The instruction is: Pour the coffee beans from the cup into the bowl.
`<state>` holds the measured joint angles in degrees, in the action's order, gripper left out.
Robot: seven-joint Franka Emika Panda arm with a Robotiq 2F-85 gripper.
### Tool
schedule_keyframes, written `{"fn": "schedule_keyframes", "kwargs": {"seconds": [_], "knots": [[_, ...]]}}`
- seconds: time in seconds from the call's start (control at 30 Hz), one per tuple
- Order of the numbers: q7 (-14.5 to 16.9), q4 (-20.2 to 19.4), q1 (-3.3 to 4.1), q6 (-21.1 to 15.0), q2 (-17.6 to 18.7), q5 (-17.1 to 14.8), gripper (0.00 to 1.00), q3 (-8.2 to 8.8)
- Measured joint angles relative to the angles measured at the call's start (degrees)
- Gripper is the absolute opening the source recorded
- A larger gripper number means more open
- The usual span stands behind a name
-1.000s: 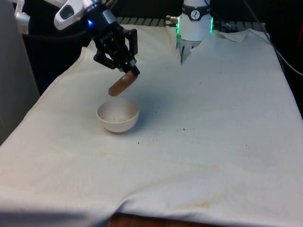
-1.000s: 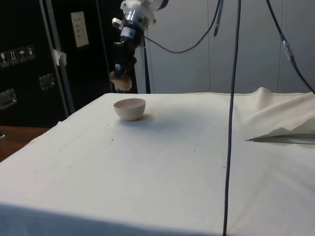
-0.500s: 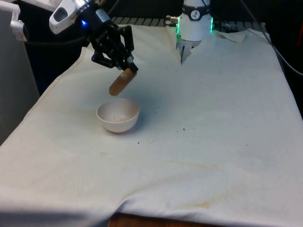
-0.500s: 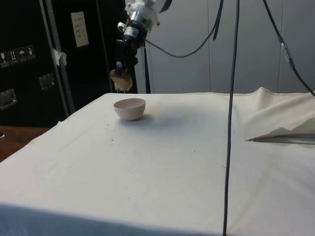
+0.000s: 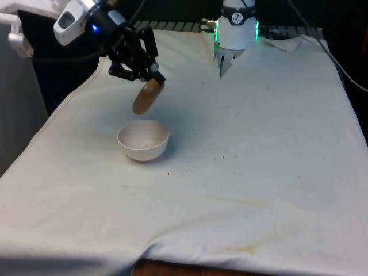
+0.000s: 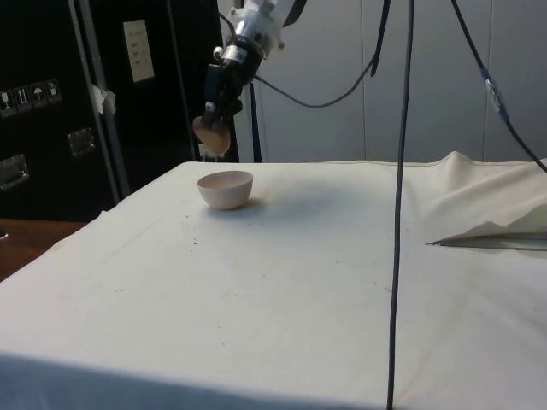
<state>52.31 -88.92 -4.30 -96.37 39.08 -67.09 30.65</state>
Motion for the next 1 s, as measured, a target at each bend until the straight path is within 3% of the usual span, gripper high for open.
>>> {"fn": "schedule_keyframes", "kwargs": {"seconds": [0.7,1.0], "knots": [[2.2,1.9,-0.86,9.9,3.5,-8.2,0.03,4.30],[2.2,2.0,-1.09,12.9,4.7,-11.6,0.03,5.27]]}}
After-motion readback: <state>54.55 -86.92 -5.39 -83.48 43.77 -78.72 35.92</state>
